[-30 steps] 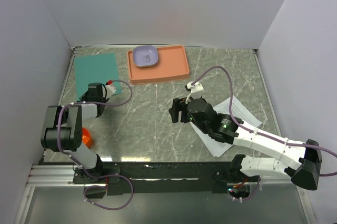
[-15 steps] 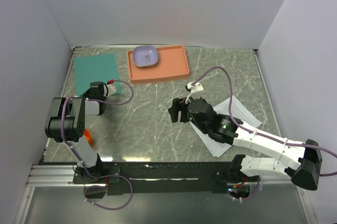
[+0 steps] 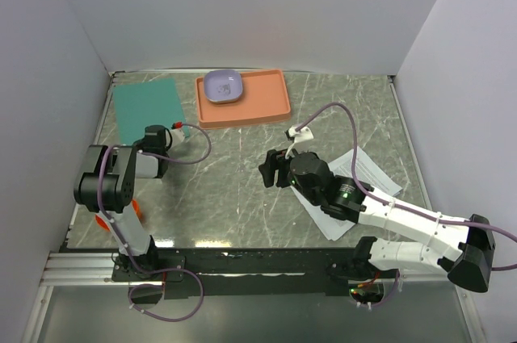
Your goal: Put the files into the folder
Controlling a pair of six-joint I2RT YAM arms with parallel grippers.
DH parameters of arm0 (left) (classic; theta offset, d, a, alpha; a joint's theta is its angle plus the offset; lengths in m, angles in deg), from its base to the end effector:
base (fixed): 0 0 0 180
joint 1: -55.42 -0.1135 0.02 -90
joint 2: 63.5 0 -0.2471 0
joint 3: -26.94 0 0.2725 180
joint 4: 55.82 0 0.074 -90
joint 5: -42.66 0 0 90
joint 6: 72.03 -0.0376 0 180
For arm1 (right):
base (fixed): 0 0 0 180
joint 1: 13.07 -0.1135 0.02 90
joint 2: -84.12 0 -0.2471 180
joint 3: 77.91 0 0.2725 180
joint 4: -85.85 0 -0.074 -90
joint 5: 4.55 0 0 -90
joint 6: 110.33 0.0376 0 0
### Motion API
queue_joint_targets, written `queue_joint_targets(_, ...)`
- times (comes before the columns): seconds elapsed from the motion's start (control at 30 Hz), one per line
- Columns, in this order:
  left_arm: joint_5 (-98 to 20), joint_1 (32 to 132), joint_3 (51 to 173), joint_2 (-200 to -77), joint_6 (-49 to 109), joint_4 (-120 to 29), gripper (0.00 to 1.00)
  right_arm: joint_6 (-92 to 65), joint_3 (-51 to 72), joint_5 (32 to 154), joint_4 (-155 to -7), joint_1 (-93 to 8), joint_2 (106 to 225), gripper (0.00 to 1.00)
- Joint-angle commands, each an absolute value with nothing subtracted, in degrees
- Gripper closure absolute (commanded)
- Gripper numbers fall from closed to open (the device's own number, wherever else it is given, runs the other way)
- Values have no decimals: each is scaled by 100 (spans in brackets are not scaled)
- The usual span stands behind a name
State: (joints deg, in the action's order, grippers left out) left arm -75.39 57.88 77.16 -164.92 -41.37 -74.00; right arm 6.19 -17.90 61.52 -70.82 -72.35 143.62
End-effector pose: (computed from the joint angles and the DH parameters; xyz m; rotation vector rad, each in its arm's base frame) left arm 0.3300 0.0035 0.0849 0.8966 2.0941 1.0792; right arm 0.1495 0.2217 0.2868 -0.2879 1.9571 0.5815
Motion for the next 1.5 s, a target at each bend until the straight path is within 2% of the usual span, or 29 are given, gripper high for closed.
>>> queue_joint_targets(0.0, -7661, 5797, 7816, -16641, -4277, -7896, 68, 603, -1817, 6101, -7334, -7274, 14143, 27)
queue_joint_targets(0.2, -7766, 5806, 7956, -16931, -4373, -8116, 71, 560, -1852, 6110, -7378, -7283, 14011, 33)
queue_joint_targets(0.3, -7845, 5815, 8053, -17019, -4400, -8292, 88, 559, -1887, 6110, -7422, -7292, 13923, 36)
queue_joint_targets(0.33, -7915, 5815, 8088, -17046, -4400, -8405, 97, 568, -1896, 6119, -7431, -7283, 13879, 37)
queue_joint_targets(0.5, -8144, 5832, 8053, -16949, -4558, -8942, 99, 612, -1931, 6145, -7413, -7301, 13870, 44)
queue_joint_targets(0.63, -8276, 5832, 8123, -16459, -4357, -8645, 99, 621, -1922, 6154, -7413, -7327, 13888, 48)
queue_joint_targets(0.7, -8276, 5850, 8263, -16134, -3944, -7797, 99, 595, -1905, 6145, -7413, -7336, 13887, 50)
queue_joint_targets(0.87, -7952, 5946, 8641, -14438, -2856, -5624, 99, 445, -1791, 6092, -7457, -7336, 13993, 50)
queue_joint_targets(1.07, -7126, 6454, 9757, -12802, -1923, -2548, 99, 463, -1667, 6119, -7501, -7336, 14169, 50)
queue_joint_targets(1.2, -6818, 7000, 10459, -12257, -1386, -1272, 99, 691, -1474, 6364, -7362, -7327, 14292, 44)
queue_joint_targets(1.37, -6405, 7501, 10707, -11949, -674, -322, 99, 1113, -1062, 6672, -7027, -7319, 14476, 19)
queue_joint_targets(1.47, -6011, 7599, 10786, -11782, -489, -84, 99, 1175, -982, 6681, -7000, -7318, 14459, 16)
